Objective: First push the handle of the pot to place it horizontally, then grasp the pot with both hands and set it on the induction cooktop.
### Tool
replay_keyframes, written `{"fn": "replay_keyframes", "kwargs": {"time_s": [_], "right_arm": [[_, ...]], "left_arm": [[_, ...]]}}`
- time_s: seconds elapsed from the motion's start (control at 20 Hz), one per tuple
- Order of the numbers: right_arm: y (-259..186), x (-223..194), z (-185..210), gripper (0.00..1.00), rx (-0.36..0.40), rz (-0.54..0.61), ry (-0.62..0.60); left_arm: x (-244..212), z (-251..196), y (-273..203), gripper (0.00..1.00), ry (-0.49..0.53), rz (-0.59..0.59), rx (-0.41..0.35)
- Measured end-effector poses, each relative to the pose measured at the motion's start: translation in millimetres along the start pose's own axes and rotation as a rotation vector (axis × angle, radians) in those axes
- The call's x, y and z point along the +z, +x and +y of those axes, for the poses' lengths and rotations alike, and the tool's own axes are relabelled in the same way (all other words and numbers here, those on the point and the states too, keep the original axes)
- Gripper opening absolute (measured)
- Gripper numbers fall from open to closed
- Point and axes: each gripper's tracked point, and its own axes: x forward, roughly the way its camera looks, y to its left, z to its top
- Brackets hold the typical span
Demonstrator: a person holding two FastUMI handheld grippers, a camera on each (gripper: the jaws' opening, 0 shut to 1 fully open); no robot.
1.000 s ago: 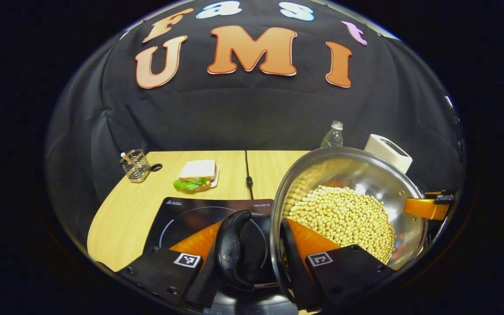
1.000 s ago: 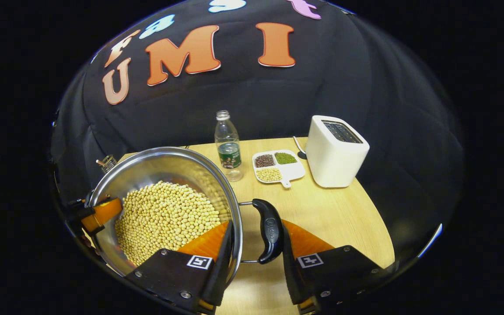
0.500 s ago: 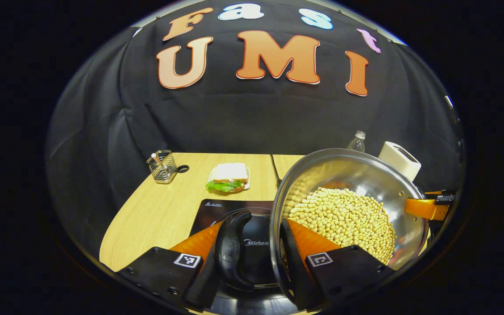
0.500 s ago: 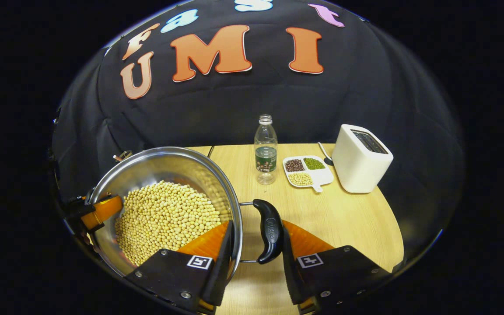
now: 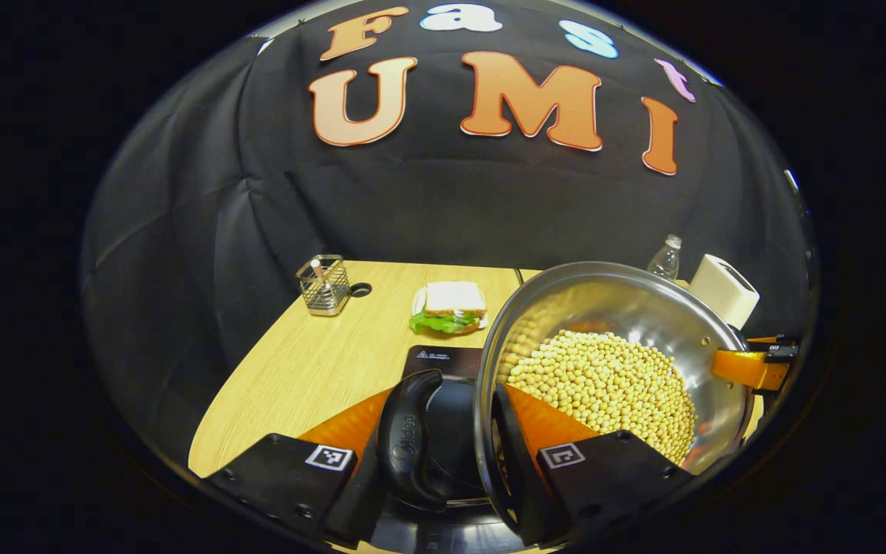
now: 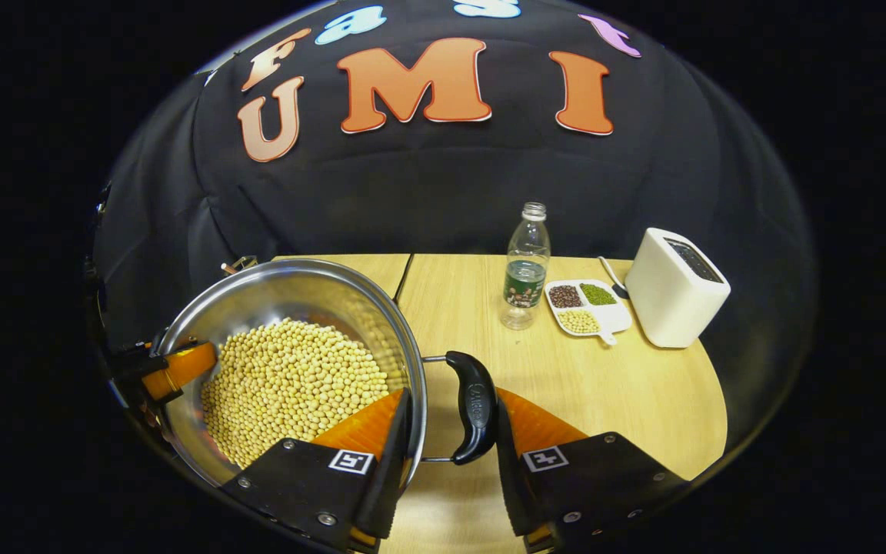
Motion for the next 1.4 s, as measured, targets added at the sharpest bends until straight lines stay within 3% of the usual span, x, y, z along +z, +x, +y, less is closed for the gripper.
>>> {"fn": "replay_keyframes", "kwargs": {"time_s": [0.6,1.3,1.35,1.4], "right_arm": [[48.8,-9.5,53.9,0.56,0.021,0.053,-0.022],[88.1,-17.3,64.3,0.57,0.019,0.08,-0.028],[85.7,-19.2,62.1,0.52,0.018,0.083,-0.035],[84.5,-18.4,63.2,0.56,0.018,0.084,-0.04]], "left_arm": [[-19.6,52.8,45.8,0.72,-0.022,0.059,0.022],[-35.6,55.2,71.3,0.74,-0.043,0.093,0.017],[-38.5,57.4,67.2,0.74,-0.043,0.102,0.014],[-39.0,57.6,68.5,0.72,-0.056,0.103,0.007]]}}
